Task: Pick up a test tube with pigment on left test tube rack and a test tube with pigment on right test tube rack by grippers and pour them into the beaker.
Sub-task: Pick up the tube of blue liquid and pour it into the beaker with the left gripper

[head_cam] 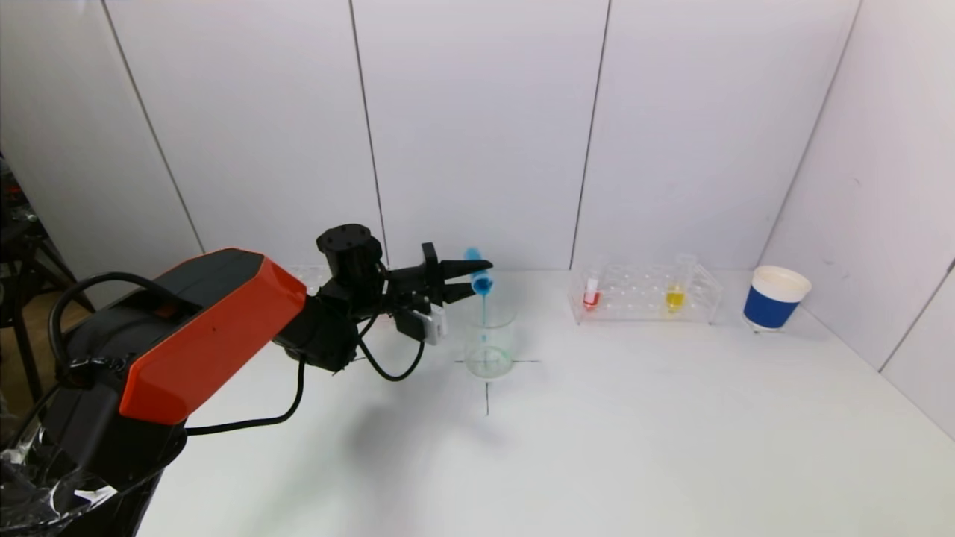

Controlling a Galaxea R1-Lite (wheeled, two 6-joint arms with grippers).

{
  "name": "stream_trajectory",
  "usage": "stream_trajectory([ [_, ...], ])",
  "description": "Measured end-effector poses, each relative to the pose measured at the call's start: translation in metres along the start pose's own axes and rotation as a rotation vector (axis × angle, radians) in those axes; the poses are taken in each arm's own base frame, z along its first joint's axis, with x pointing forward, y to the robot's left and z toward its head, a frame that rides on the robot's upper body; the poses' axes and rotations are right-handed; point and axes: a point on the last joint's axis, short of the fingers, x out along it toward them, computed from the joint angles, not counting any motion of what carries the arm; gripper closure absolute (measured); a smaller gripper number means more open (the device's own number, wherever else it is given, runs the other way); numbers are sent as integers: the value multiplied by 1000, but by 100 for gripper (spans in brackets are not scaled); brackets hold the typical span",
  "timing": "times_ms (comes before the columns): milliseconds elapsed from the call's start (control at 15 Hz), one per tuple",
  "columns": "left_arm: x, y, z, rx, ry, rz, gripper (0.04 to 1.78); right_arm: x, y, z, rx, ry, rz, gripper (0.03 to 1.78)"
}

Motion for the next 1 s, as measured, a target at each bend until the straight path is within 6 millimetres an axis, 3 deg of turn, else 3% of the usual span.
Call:
stream_trajectory([
  [1000,10,4,-16,138,41,33,138,0,0,0,0,0,1,4],
])
